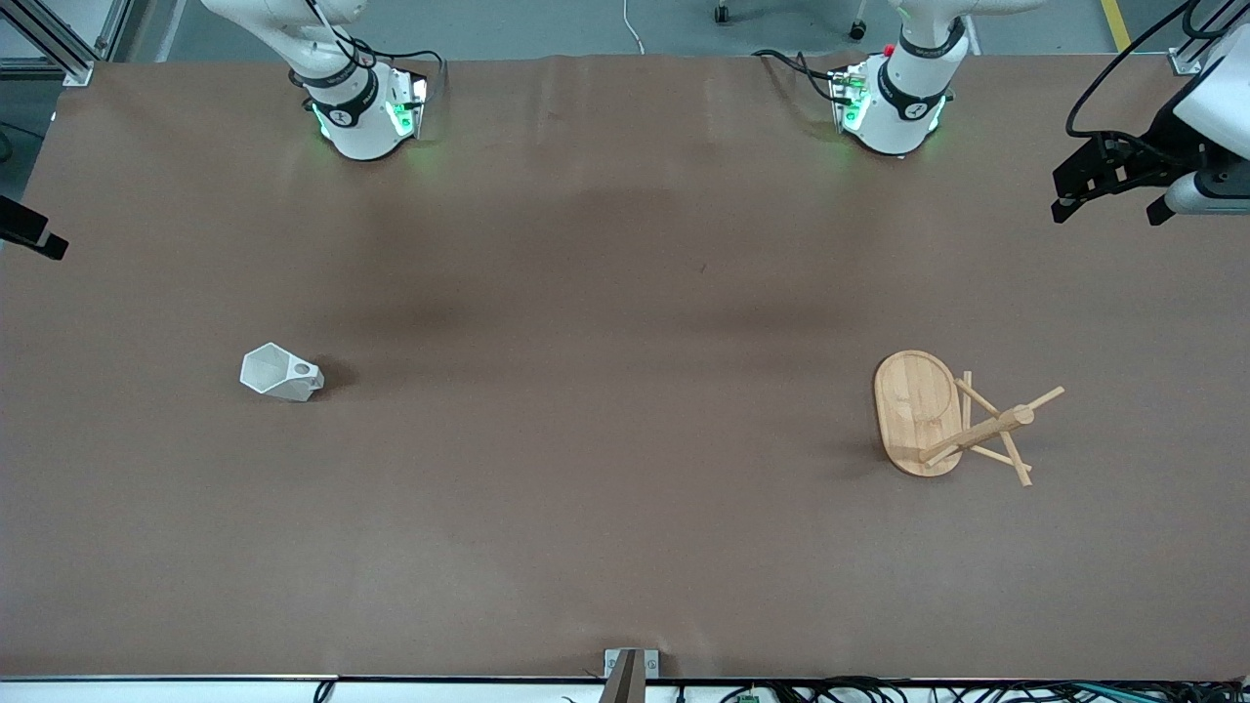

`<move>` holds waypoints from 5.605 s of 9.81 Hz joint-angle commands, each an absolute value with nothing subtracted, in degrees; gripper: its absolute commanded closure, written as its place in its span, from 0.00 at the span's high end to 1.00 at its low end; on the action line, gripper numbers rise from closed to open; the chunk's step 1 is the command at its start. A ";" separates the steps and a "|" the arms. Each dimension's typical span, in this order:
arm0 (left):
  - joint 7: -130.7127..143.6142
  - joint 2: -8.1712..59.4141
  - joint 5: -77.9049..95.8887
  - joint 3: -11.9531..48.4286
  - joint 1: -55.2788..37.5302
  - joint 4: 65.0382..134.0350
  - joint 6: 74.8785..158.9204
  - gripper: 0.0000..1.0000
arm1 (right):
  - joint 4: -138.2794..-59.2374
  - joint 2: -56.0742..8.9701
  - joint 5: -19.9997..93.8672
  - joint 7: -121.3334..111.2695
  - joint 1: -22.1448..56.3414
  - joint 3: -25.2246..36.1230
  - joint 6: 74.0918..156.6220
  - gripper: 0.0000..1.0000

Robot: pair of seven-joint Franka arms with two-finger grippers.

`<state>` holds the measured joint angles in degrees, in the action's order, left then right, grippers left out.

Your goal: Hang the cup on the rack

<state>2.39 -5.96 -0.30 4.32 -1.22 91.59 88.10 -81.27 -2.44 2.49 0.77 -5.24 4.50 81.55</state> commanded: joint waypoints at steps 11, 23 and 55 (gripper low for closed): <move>2.64 -2.90 0.53 4.31 -0.97 89.65 88.07 1.00 | -82.09 -1.67 1.85 0.18 -6.06 4.04 81.47 1.00; 2.64 -2.46 0.62 4.39 -1.32 89.74 88.07 1.00 | -84.27 -1.84 1.85 0.26 -5.98 4.04 82.78 1.00; 2.11 -0.44 6.68 4.92 -5.70 89.74 91.32 1.00 | -102.95 -13.01 13.50 -2.73 -3.35 2.38 104.45 0.00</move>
<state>2.44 -1.70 6.15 4.91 -4.42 89.01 90.80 -106.79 -12.47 10.06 -2.76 -4.91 2.96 108.26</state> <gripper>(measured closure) 0.000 0.938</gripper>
